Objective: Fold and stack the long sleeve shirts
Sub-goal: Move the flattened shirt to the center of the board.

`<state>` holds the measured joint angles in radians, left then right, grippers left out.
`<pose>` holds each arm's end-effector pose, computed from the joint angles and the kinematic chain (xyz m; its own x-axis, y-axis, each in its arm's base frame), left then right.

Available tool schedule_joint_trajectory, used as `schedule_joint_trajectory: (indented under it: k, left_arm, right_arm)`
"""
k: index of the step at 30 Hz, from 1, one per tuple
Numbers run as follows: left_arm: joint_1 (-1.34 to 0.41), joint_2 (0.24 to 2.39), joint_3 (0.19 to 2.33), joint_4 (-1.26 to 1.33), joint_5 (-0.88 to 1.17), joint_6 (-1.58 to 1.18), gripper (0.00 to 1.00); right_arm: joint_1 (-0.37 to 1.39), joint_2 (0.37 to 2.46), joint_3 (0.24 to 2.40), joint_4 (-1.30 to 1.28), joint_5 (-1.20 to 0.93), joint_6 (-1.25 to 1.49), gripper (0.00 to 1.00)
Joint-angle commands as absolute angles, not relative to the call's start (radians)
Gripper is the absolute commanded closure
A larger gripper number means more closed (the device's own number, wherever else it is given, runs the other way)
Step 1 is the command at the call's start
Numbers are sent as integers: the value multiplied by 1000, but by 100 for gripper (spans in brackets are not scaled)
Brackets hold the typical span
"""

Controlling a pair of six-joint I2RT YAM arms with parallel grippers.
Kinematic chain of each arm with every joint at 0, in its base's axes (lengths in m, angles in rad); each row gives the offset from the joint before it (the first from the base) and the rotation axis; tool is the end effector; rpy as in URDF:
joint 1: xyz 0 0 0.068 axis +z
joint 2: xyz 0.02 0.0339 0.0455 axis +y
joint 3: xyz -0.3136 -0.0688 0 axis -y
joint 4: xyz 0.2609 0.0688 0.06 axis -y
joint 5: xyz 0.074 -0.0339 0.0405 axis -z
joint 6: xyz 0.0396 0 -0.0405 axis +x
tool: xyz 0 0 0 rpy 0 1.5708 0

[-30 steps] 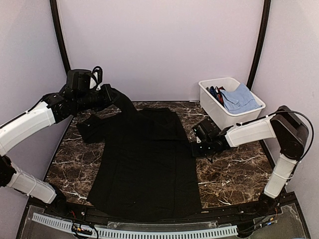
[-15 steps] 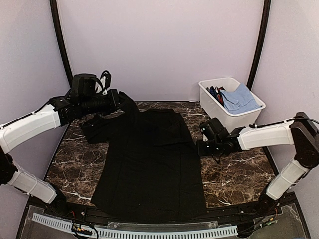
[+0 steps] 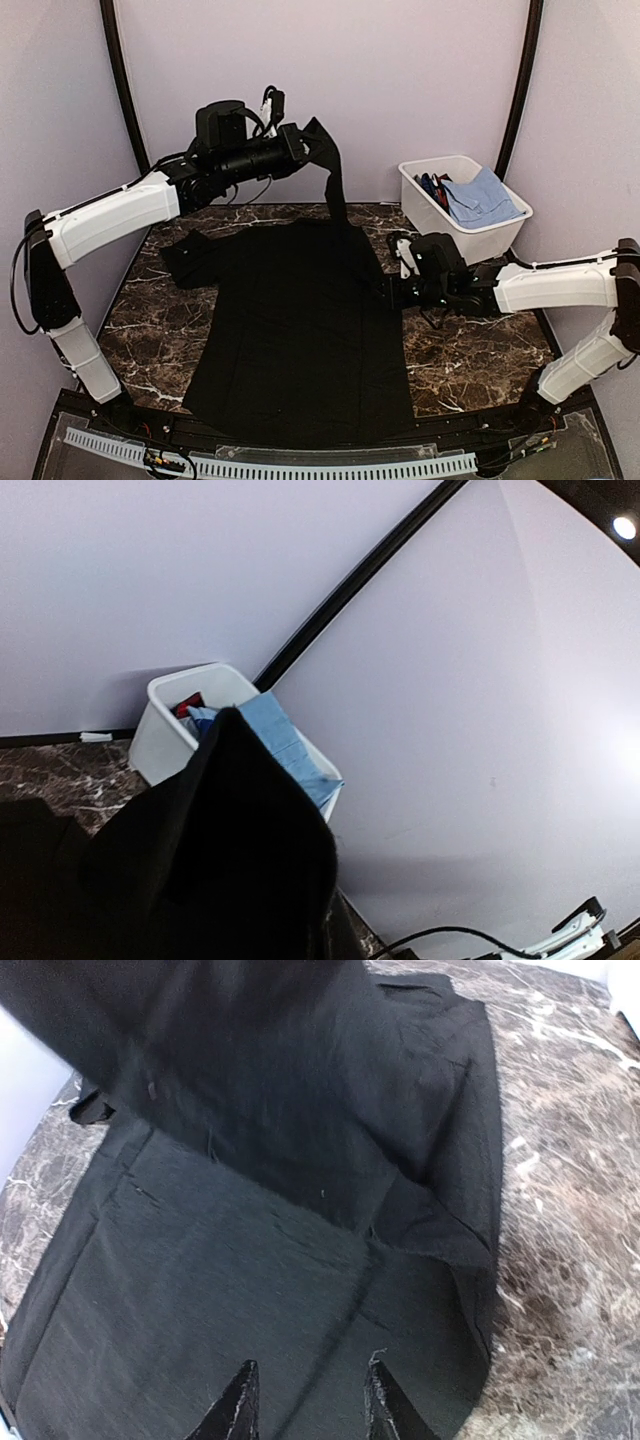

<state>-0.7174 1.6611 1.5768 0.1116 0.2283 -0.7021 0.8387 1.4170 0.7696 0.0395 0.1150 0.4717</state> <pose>0.3150 -0.2867 0.4667 -0.5080 -0.3917 -0.7672 0.6324 0.4352 -0.6409 0.2101 0.2270 0.2492 -0.6472 -0.0449 -0.7610 -0.4286 0.8469 0.3146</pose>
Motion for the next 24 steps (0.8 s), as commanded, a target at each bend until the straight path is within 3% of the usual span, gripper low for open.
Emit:
schedule_joint_trajectory:
  k: [1, 11, 17, 24]
  left_arm:
    - [-756, 1758, 1727, 259, 302, -744, 100]
    - [-814, 1932, 1924, 428, 391, -848, 100]
    - [-834, 1970, 2005, 455, 417, -863, 100]
    - [-837, 1977, 2009, 449, 426, -867, 100]
  right_arm:
    - [839, 1348, 710, 120, 147, 484, 66]
    - [941, 1343, 660, 251, 165, 494, 75]
    - [962, 1548, 837, 200, 204, 445, 83]
    - [954, 1886, 1197, -60, 389, 423, 88]
